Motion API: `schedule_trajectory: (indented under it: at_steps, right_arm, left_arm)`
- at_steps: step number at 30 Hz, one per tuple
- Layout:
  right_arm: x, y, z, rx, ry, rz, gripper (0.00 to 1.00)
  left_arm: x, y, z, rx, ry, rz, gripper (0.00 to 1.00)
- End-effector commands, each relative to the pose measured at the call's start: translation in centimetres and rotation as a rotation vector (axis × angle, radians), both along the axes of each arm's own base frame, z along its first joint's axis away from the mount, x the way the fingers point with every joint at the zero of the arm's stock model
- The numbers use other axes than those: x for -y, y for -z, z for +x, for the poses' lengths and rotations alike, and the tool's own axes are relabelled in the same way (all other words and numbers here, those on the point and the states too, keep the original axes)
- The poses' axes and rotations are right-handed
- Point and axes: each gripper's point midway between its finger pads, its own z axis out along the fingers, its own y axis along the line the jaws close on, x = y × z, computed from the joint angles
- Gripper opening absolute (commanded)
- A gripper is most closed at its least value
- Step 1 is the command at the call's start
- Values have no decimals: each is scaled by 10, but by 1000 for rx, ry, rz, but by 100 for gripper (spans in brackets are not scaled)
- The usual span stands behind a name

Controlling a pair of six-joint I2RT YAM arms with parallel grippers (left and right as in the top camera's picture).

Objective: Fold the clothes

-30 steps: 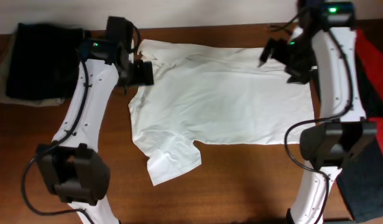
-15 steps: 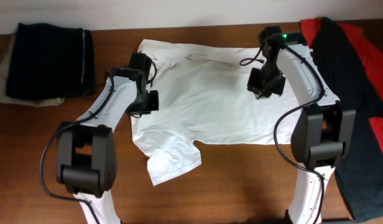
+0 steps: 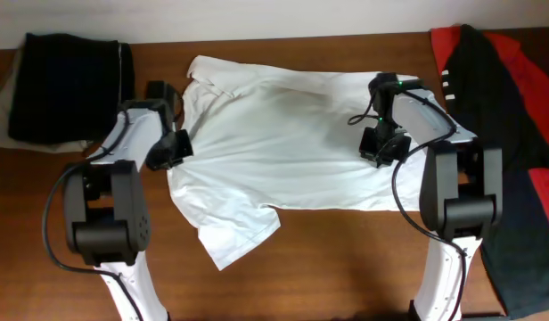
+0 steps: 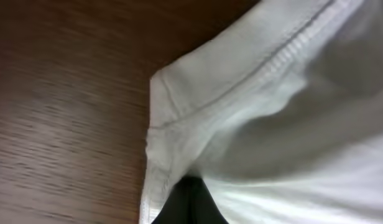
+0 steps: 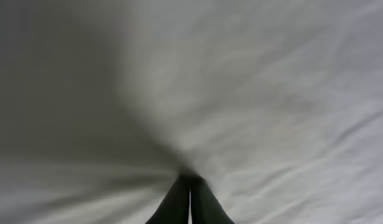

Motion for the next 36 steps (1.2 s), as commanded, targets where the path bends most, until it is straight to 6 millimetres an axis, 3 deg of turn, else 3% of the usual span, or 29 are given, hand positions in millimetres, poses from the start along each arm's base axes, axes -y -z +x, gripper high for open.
schedule_trajectory:
  at_steps: [1, 4, 7, 10, 11, 14, 15, 17, 19, 22, 23, 27, 30, 33, 36]
  right_arm:
    - [18, 10, -11, -41, 29, -37, 7]
    - [18, 20, -20, -58, 29, -37, 7]
    - [17, 20, -19, -54, 29, -33, 7]
    - [16, 8, -7, -28, 28, -32, 5]
    - [16, -6, 1, -16, 28, -32, 4]
    - [16, -61, 20, 16, 29, -30, 4]
    - [14, -80, 20, 13, 30, -21, 4]
    - [9, -90, 10, -26, 33, 10, 5]
    - [9, -87, -2, -77, 0, 12, 5]
    - [10, -71, -1, -71, 1, 9, 5]
    - [10, -65, 1, -64, 1, 9, 8]
    - [10, -49, 5, -40, 1, 10, 11]
    - [10, -37, 2, -44, 1, 10, 11]
    - [9, -28, 1, -39, 6, 13, 11]
    - [13, -25, 7, -17, 15, 13, 11]
  left_arm:
    - [-34, 13, -10, -47, -81, 41, 1]
    - [-62, 13, -14, -52, -151, 40, 1]
    - [-102, 12, -27, -71, -245, 65, 1]
    - [-118, 6, -31, -61, -293, 65, 1]
    - [-119, -9, -26, -22, -295, 68, 1]
    - [-102, -72, -15, 115, -255, 69, 1]
    - [-87, -96, -15, 158, -219, 65, 2]
    - [-53, -110, -19, 168, -158, -9, 5]
    - [-7, -101, -36, 76, -78, -116, 1]
    - [50, -60, -89, -112, 59, -167, 1]
    - [63, -46, -109, -171, 99, -162, 1]
    - [94, -16, -140, -225, 166, -210, 1]
    - [94, 5, -166, -280, 147, -217, 1]
    - [92, 15, -184, -324, 140, -226, 1]
    - [93, 24, -215, -406, 125, -256, 1]
